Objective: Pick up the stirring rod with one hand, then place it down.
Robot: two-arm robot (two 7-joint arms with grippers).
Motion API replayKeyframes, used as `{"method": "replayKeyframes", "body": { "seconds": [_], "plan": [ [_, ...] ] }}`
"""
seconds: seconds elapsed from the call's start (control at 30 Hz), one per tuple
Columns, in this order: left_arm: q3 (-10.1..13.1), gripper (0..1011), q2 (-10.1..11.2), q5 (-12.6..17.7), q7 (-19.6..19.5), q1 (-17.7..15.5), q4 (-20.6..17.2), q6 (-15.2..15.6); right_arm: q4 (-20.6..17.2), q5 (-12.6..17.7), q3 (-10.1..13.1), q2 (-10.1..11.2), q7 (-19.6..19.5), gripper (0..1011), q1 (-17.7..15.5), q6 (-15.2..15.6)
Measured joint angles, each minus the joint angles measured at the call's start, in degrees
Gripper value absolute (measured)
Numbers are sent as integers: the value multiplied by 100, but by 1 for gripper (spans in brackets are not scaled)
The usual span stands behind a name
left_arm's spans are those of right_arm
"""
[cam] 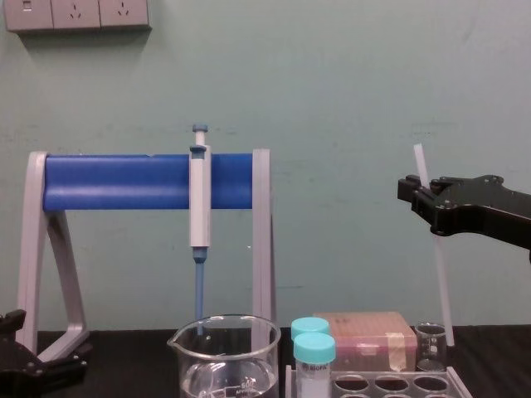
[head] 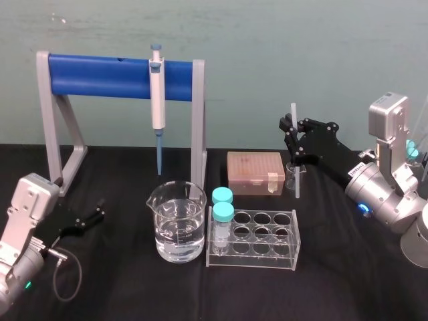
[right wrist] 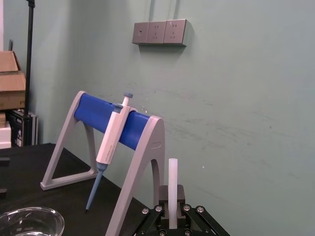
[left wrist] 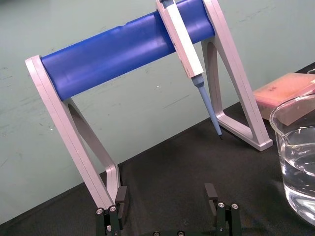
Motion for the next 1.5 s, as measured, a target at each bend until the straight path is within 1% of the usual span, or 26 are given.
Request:
{"method": "replayKeyframes", "body": {
  "seconds": [0.47, 0.67, 0.83, 1.07, 1.5],
  "plan": [
    [0, 1000, 0, 0, 0, 0, 0, 0, 0, -3, 3, -1, 0, 75, 0, 0],
    [0, 1000, 0, 0, 0, 0, 0, 0, -11, 1, 34, -34, 212, 75, -6, -22],
    [0, 1001, 0, 0, 0, 0, 0, 0, -59, -8, 43, -97, 336, 75, -31, -82],
    [0, 1001, 0, 0, 0, 0, 0, 0, -115, 4, 20, -144, 472, 75, -69, -85],
    [0, 1000, 0, 0, 0, 0, 0, 0, -265, 83, -24, -144, 569, 75, -215, -21]
  ]
}}
